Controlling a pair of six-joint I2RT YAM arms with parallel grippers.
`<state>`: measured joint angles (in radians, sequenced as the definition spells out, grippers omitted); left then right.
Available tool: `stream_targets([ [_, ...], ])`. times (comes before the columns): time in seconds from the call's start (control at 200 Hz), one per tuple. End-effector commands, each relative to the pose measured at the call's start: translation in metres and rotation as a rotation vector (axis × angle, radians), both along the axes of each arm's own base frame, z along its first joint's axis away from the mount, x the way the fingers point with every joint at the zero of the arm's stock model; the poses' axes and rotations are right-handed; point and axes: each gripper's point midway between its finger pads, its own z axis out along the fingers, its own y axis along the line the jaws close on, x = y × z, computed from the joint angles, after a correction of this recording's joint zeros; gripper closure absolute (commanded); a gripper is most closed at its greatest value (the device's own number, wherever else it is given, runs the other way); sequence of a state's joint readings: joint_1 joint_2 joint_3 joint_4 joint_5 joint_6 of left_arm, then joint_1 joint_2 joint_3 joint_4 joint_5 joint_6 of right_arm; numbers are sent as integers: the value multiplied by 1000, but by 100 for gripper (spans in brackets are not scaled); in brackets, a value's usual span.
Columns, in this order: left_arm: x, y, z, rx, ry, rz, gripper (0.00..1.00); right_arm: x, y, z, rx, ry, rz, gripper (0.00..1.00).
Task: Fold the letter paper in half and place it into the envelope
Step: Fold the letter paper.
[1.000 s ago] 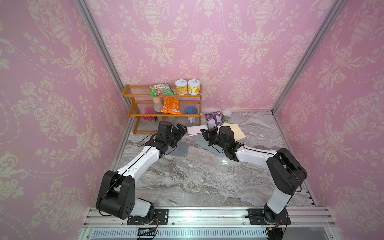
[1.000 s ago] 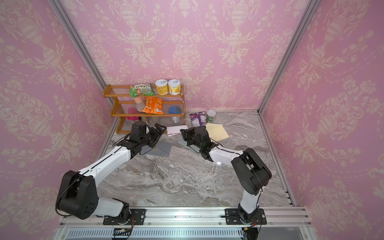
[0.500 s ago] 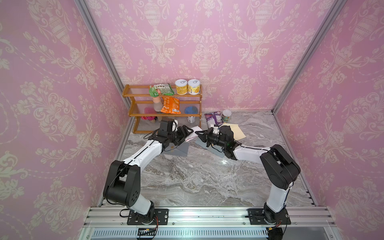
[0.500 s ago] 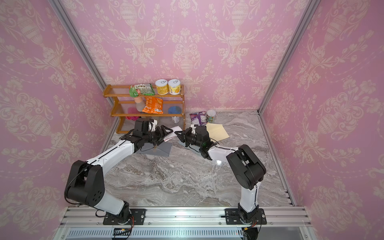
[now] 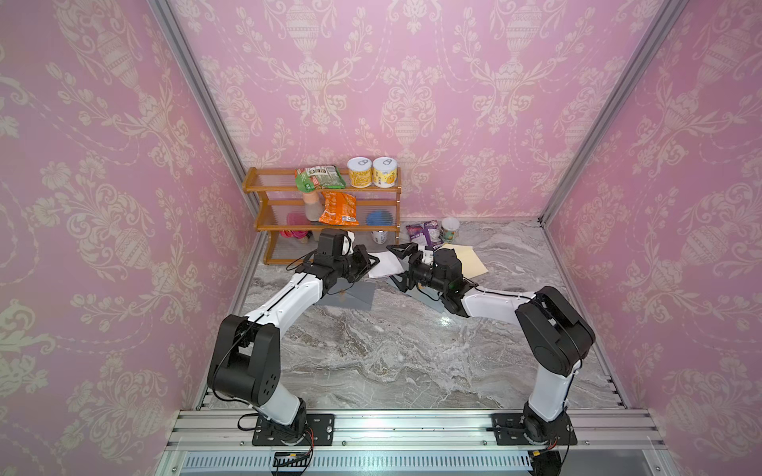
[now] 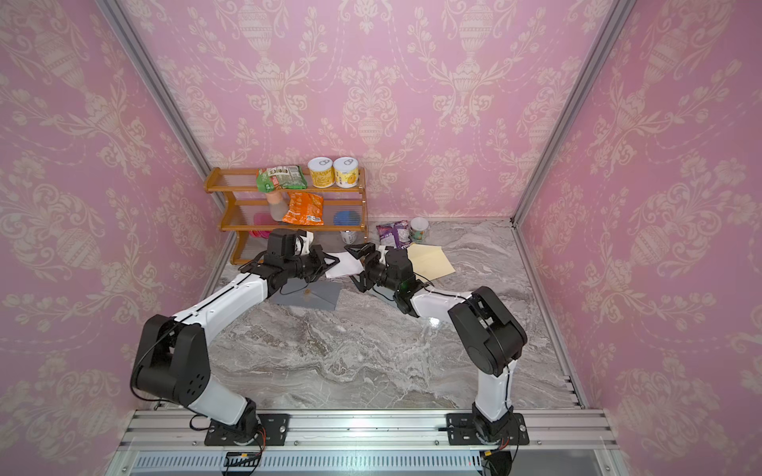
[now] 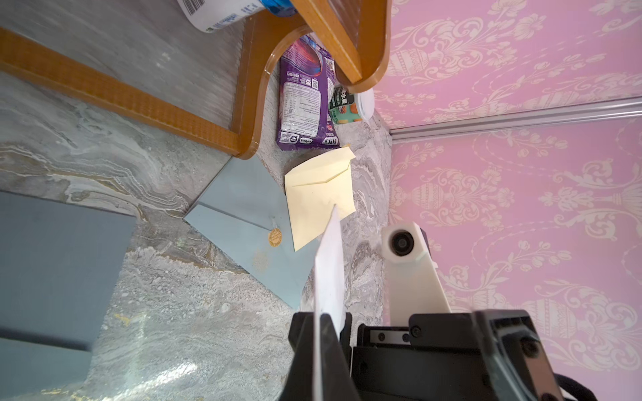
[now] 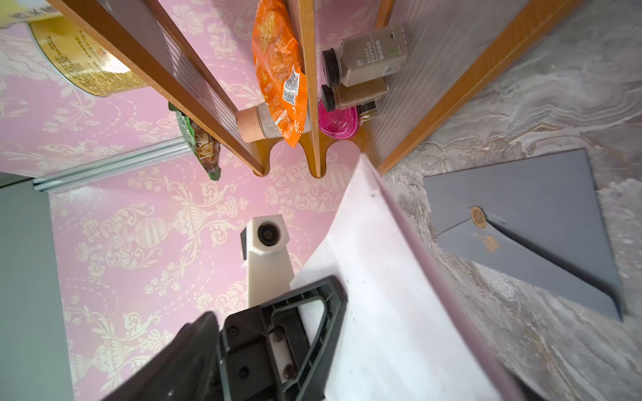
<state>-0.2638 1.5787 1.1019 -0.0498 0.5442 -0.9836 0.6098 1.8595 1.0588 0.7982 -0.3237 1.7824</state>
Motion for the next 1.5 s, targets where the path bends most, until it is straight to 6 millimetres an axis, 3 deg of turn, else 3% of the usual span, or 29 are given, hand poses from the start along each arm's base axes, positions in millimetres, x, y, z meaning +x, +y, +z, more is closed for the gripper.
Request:
stream_targets([
  [0.0,11,13,-6,-25,30,121,100,9,15,13,102,34,-95,0],
  [0.11,10,24,-18,-53,66,240,100,7,26,6,78,82,-123,0],
  [0.185,8,27,-25,-70,84,302,100,3,23,-3,41,111,-171,0],
  [0.235,7,27,-24,-72,85,323,100,2,21,-4,25,112,-189,6],
  [0.395,3,27,-21,-65,70,359,100,4,22,-5,20,97,-206,41],
  [0.53,1,25,-29,-73,88,365,100,6,20,-10,40,94,-222,70],
  [0.74,3,22,-31,-92,88,358,100,8,19,-21,26,105,-221,81],
  [1.045,4,16,-20,-83,63,323,100,15,17,-27,4,100,-229,81],
  [1.135,3,14,-19,-83,61,316,100,16,17,-28,-5,102,-222,86],
  [1.495,2,4,-16,-77,48,281,100,12,19,-32,-17,109,-203,87],
])
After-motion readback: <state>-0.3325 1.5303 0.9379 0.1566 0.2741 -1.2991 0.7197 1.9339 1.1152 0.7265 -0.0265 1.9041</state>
